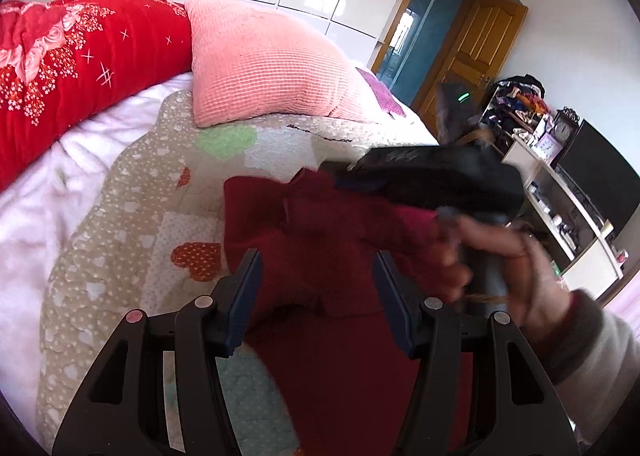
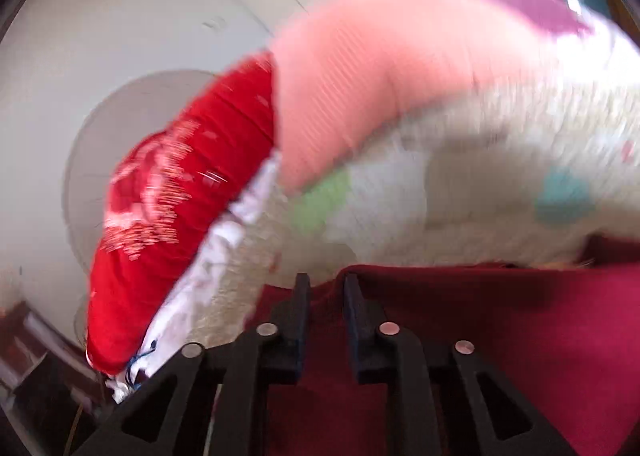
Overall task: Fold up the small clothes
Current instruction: 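Grasp the shirt side edge with the right tool and fold it inward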
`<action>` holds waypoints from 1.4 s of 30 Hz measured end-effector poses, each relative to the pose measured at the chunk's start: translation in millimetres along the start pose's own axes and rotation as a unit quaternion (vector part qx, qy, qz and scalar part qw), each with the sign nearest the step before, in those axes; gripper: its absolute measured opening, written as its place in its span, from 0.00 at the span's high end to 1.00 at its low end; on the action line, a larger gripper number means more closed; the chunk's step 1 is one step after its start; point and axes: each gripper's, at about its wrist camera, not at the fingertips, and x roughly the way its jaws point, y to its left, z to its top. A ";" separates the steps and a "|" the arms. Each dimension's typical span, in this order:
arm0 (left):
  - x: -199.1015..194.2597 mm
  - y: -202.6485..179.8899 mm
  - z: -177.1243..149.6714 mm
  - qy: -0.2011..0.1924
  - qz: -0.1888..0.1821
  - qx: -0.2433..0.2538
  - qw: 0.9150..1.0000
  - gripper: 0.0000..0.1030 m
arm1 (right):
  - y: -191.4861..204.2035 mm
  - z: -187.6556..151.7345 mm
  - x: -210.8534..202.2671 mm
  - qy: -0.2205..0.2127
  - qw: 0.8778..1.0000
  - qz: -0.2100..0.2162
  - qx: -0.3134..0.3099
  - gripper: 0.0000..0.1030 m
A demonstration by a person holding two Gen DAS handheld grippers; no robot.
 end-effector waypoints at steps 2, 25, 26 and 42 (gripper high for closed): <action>4.1 0.2 4.9 -0.001 0.000 -0.002 1.000 0.44 | -9.5 -0.5 3.9 -0.003 1.000 0.004 0.018 0.83; 92.4 -52.7 47.0 0.014 -0.027 -0.025 0.999 0.98 | -101.0 -138.4 -228.4 -0.072 0.993 -0.092 0.003 0.59; 81.6 -57.1 50.3 0.002 -0.037 -0.019 0.999 0.99 | -104.1 -139.8 -231.1 -0.073 0.993 -0.095 0.006 0.59; 59.9 -6.4 29.3 0.036 0.013 -0.078 0.996 0.54 | -81.3 -132.1 -217.5 -0.077 0.979 -0.181 -0.050 0.56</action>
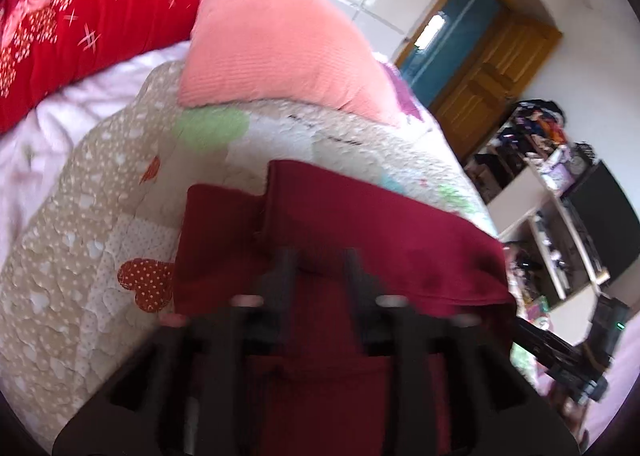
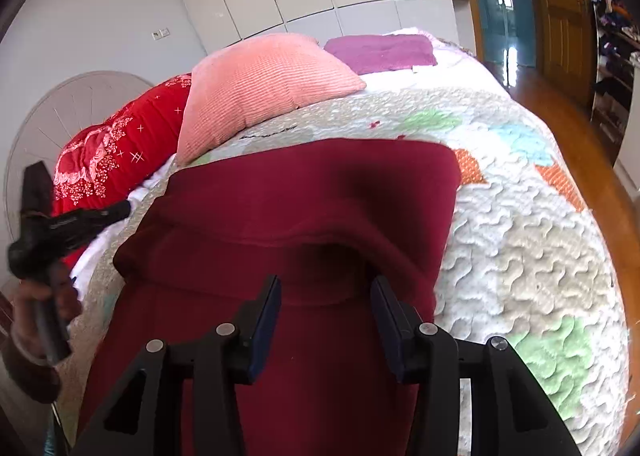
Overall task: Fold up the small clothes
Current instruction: 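Grasp the shirt side edge with the right tool and fold it inward, then grasp the folded edge with the left tool and press it flat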
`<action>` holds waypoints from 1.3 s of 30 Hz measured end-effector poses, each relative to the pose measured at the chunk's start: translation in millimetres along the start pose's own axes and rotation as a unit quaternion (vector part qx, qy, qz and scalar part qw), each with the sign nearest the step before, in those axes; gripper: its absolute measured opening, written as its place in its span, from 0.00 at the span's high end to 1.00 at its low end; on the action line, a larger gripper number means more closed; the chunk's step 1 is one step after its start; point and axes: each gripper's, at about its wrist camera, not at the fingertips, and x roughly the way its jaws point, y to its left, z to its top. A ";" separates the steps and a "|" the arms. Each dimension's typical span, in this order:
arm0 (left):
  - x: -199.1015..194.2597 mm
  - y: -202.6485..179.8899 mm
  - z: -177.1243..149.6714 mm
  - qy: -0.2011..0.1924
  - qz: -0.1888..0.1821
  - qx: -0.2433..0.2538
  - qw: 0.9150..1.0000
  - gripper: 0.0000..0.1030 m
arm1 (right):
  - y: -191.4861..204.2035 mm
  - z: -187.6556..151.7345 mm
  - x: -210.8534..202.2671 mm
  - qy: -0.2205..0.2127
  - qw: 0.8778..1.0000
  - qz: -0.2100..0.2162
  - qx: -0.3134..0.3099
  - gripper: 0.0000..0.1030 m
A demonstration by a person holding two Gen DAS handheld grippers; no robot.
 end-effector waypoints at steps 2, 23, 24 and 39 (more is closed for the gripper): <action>13.8 -1.9 -0.6 0.001 0.025 -0.001 1.000 0.35 | -0.6 -2.4 0.5 0.004 1.000 0.000 -0.003 0.56; -44.3 -4.5 -0.9 -0.047 -0.050 -0.012 0.998 0.93 | -28.1 -11.8 -14.5 -0.008 0.996 0.070 0.056 0.55; -40.4 3.9 -6.3 -0.029 -0.040 -0.013 0.999 0.93 | -28.1 -13.6 -16.9 -0.012 0.995 0.080 0.060 0.54; -1.0 25.2 -36.2 0.012 -0.002 -0.012 1.000 0.93 | -28.9 -7.0 40.1 0.055 0.993 -0.103 -0.022 0.58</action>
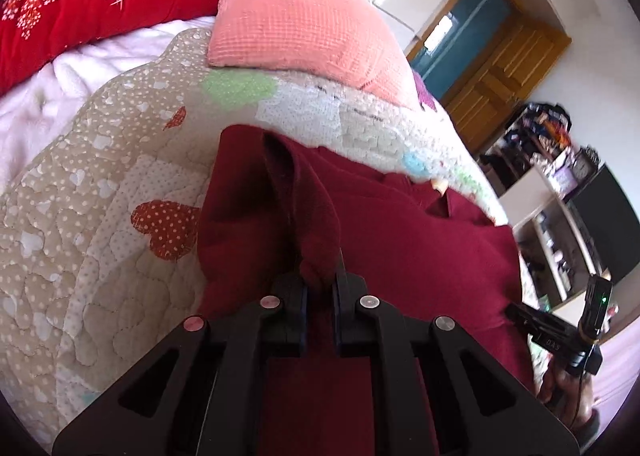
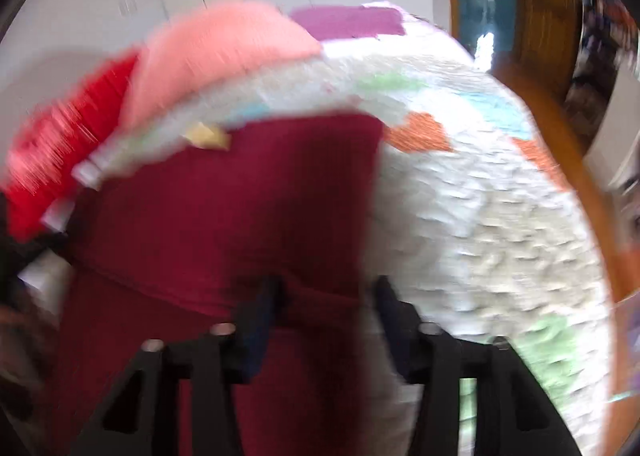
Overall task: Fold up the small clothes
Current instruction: 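Grasp the folded edge with the left tool and press it flat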
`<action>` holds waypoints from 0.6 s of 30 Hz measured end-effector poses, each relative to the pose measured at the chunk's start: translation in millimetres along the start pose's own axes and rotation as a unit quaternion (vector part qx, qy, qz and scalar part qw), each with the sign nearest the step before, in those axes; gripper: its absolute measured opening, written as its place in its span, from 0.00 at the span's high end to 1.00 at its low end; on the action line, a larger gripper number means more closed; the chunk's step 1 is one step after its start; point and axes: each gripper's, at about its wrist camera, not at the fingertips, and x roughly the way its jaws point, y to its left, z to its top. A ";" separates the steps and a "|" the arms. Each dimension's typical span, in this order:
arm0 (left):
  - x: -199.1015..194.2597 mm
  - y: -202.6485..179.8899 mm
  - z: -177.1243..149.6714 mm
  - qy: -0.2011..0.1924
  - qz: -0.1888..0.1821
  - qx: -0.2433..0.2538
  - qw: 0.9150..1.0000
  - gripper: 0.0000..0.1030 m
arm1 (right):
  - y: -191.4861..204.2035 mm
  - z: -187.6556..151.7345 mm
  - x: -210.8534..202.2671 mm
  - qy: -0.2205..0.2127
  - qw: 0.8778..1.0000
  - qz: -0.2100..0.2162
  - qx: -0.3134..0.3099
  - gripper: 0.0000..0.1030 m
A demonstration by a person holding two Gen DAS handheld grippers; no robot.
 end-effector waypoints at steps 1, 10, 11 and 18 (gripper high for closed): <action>2.7 2.0 -1.3 0.009 0.008 0.001 1.000 0.93 | -1.9 -2.7 0.6 -0.002 1.000 0.004 -0.002 0.58; -31.1 -6.8 -6.7 -0.023 0.061 0.035 0.997 0.76 | -2.1 13.9 -40.6 -0.063 0.997 0.048 0.025 0.58; -35.5 -8.0 -6.6 -0.037 0.071 0.035 0.996 0.71 | 3.4 19.1 -41.8 -0.068 0.996 0.054 0.015 0.58; -17.5 8.3 -2.6 -0.028 0.108 -0.003 0.994 0.54 | 31.4 49.6 16.2 -0.023 0.999 0.018 -0.042 0.60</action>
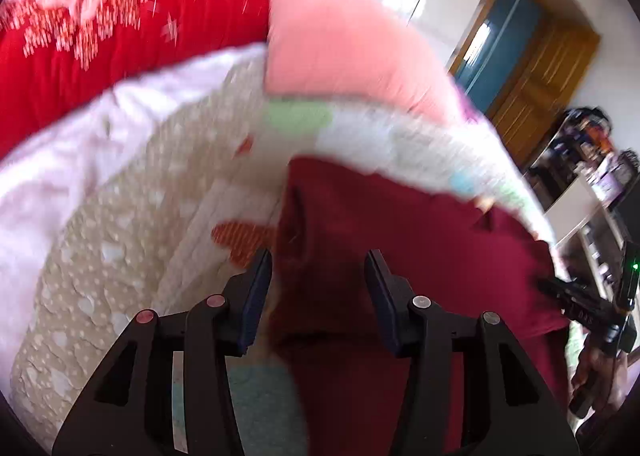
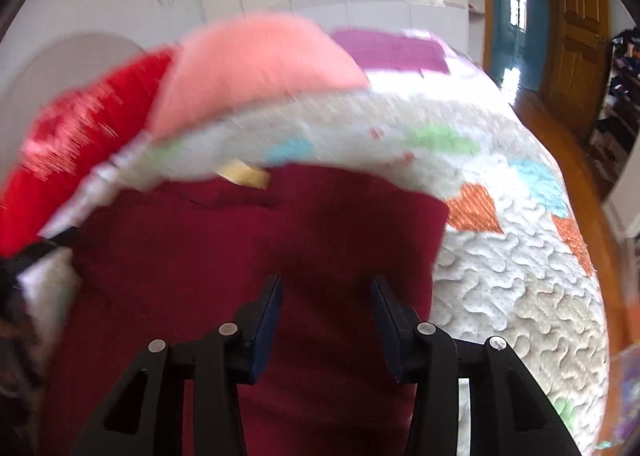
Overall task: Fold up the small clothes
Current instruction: 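Grasp the folded edge with the left tool and press it flat, then open the left tool and withdraw from the folded shirt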
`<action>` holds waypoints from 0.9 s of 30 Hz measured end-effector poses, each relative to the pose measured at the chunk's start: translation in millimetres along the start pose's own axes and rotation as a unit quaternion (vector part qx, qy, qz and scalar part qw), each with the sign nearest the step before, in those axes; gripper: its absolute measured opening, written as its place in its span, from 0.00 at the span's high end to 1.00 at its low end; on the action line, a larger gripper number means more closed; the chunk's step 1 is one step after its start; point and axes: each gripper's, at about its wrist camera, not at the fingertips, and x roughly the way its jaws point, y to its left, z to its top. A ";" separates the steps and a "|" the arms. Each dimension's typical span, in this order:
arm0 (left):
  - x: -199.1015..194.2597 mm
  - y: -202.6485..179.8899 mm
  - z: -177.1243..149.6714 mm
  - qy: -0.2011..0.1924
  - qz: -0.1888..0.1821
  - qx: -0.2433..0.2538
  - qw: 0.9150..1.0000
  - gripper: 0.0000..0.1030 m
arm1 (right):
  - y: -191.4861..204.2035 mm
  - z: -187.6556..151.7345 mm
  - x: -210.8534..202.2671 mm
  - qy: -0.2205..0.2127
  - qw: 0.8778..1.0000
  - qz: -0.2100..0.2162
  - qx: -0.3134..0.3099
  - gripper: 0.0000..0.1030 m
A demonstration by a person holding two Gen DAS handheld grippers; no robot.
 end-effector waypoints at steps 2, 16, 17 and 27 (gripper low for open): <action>14.8 4.8 -3.0 0.032 -0.001 -0.006 0.999 0.54 | -7.3 -1.2 14.0 0.011 1.000 -0.029 -0.002 0.61; -19.4 1.4 -19.3 0.022 -0.011 0.004 1.000 0.54 | -9.8 -55.1 -21.4 0.034 0.998 -0.052 0.007 0.61; -29.5 -1.0 -23.6 0.019 -0.009 0.016 1.000 0.54 | -11.4 -55.9 -25.5 0.029 0.998 -0.050 0.014 0.61; -101.3 -7.6 -83.5 0.027 -0.034 0.073 0.996 0.54 | 10.2 -86.8 -125.5 -0.020 0.999 -0.047 -0.018 0.60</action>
